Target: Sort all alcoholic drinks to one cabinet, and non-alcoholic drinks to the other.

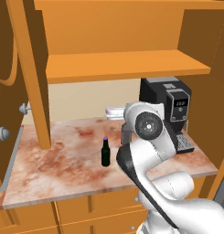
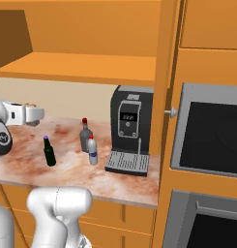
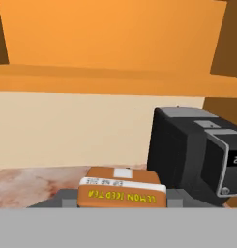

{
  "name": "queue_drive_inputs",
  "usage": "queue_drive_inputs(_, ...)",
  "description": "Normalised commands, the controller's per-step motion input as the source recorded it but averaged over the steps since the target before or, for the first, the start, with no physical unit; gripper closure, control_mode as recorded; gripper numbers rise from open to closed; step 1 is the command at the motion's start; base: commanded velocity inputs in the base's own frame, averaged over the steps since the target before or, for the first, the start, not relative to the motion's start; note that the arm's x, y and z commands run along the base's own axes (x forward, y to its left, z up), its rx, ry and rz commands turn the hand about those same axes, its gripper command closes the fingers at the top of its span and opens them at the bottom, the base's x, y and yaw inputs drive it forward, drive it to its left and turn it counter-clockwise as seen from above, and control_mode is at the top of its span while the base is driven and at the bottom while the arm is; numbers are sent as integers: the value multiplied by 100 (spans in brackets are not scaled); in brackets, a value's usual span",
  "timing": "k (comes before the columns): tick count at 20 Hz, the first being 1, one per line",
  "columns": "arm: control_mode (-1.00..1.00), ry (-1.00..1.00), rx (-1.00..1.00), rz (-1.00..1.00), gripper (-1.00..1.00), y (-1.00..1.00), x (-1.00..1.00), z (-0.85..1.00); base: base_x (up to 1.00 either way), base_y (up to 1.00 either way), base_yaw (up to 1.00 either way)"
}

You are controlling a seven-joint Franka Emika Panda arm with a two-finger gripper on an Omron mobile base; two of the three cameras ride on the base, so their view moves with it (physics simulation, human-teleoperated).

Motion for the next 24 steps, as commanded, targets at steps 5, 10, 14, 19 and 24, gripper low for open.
queue_drive_inputs(5, -100, 2, 4, 8, 100, 0, 0, 45, 0, 0, 0)
queue_drive_inputs(10, -100, 1, 3, 13, 100, 0, 3, 40, 0, 0, 0)
queue_drive_inputs(14, -100, 0, 1, 14, 100, 0, 0, 31, 0, 0, 0)
queue_drive_inputs(19, -100, 0, 0, 12, 100, 0, 5, 29, 0, 0, 0)
queue_drive_inputs(24, -100, 0, 0, 13, 100, 1, 8, 22, 0, 0, 0)
